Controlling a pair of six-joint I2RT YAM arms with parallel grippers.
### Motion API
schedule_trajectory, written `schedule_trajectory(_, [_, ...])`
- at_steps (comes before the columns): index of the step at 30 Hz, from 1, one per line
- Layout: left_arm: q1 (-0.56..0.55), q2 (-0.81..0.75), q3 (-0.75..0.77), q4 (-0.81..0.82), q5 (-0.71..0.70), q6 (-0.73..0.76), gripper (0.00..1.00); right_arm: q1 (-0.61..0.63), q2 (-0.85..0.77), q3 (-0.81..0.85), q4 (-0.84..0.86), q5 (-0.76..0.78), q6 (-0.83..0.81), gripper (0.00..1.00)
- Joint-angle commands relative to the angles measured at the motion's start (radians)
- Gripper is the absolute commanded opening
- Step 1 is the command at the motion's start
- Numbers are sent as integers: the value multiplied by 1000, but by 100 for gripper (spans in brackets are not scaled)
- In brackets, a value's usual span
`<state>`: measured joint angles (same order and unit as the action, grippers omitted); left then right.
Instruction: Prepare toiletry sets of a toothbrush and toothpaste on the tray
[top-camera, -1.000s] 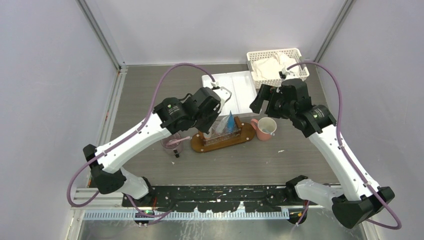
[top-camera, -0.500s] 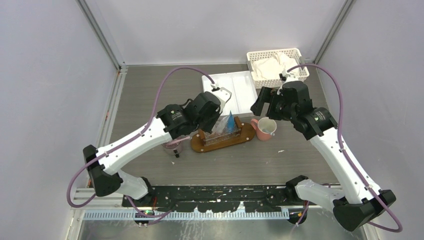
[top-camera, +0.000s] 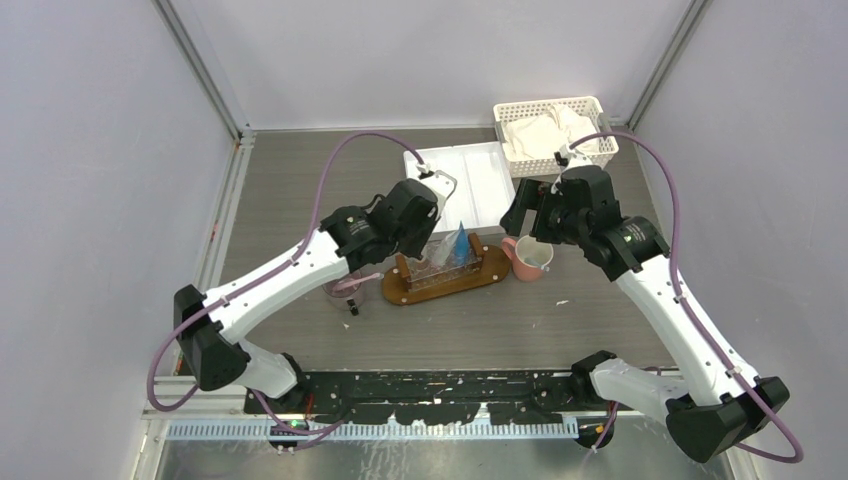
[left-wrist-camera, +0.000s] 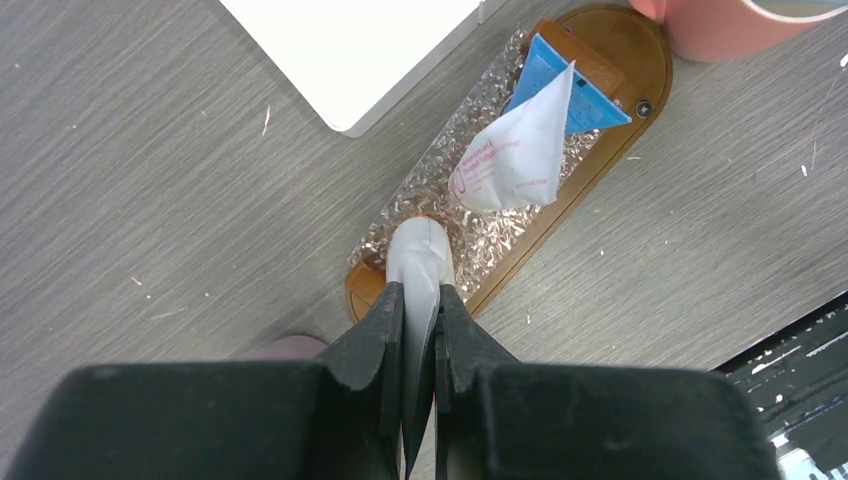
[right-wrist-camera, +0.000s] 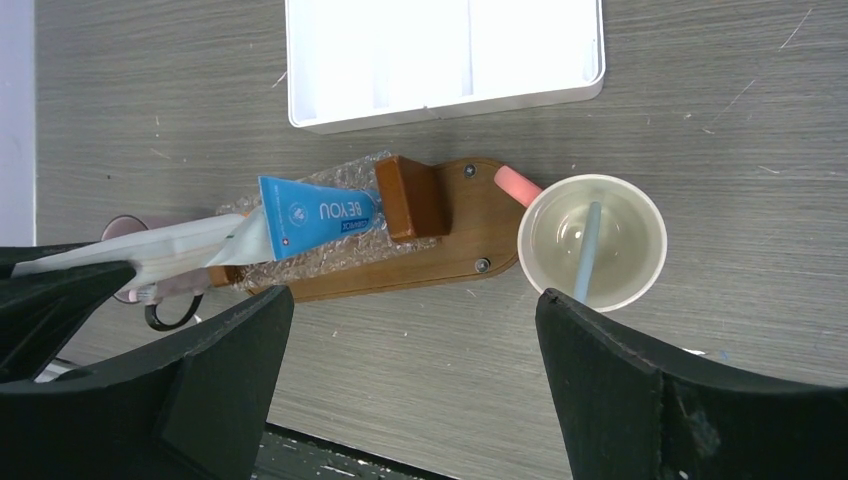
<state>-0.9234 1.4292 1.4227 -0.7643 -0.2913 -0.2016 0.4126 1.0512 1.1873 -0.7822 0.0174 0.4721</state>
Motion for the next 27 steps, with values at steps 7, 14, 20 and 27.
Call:
schedule_trajectory(7, [15, 12, -40, 114, 30, -9, 1, -7, -18, -30, 55, -5, -19, 97])
schedule_trajectory(14, [17, 17, -49, 112, 43, -22, 1, -9, -18, -38, 59, -4, -23, 97])
schedule_trajectory(20, [18, 24, -75, 131, 42, -36, 1, -9, -16, -41, 64, -42, -21, 97])
schedule_trajectory(27, [19, 37, -105, 161, 48, -57, 4, -9, -11, -34, 68, -58, -15, 97])
